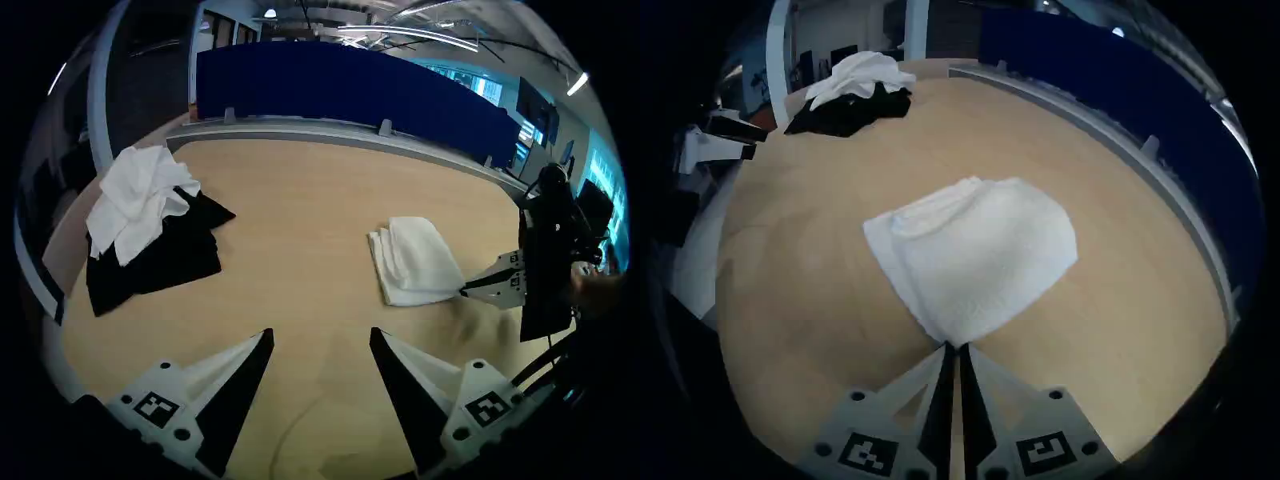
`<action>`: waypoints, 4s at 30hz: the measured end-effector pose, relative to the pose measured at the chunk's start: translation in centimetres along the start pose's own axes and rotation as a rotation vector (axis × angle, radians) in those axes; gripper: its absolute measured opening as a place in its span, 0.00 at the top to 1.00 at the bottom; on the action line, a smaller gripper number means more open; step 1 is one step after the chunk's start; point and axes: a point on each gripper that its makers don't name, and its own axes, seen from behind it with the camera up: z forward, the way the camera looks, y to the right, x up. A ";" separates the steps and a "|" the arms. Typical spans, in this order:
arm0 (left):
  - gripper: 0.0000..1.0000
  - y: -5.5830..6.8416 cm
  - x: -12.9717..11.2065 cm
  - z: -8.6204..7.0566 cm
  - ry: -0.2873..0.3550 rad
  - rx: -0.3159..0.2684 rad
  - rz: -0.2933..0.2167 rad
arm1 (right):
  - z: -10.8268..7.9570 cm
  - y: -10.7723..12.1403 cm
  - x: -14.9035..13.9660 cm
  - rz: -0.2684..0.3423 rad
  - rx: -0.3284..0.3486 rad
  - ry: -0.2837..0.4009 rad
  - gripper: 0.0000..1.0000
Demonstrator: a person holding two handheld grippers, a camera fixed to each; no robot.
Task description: Fold towel
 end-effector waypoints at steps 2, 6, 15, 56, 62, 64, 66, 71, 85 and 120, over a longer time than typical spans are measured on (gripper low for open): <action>0.11 0.0 0.0 0.1 0.000 -0.002 0.001 | -0.4 0.5 0.7 -0.017 -0.012 0.013 0.95; 0.11 0.2 0.4 0.2 0.008 -0.005 0.005 | -1.7 1.7 2.7 -0.055 -0.044 0.044 0.95; 0.11 0.7 2.0 0.5 0.044 -0.020 -0.004 | -5.8 4.8 8.0 -0.171 -0.134 0.109 0.96; 0.11 3.4 5.6 1.1 0.084 -0.094 0.042 | -18.2 13.6 8.0 -0.061 -0.331 0.183 0.96; 0.11 3.7 5.5 1.2 0.074 -0.097 0.048 | -20.4 16.5 5.8 -0.021 -0.374 0.172 0.96; 0.11 3.8 5.5 1.3 0.071 -0.096 0.051 | -21.2 17.4 4.9 -0.009 -0.388 0.165 0.96; 0.11 3.9 5.5 1.4 0.069 -0.095 0.053 | -21.9 18.3 4.0 0.002 -0.401 0.159 0.96; 0.11 4.0 5.7 1.7 0.066 -0.094 0.054 | -23.5 20.7 1.8 0.032 -0.438 0.142 0.96; 0.11 5.1 5.6 2.1 0.044 -0.092 0.066 | -27.5 26.7 -3.9 0.084 -0.525 0.089 0.96; 0.11 7.2 5.9 1.7 0.027 -0.107 0.100 | -32.1 28.3 -15.9 0.207 -0.581 -0.022 0.96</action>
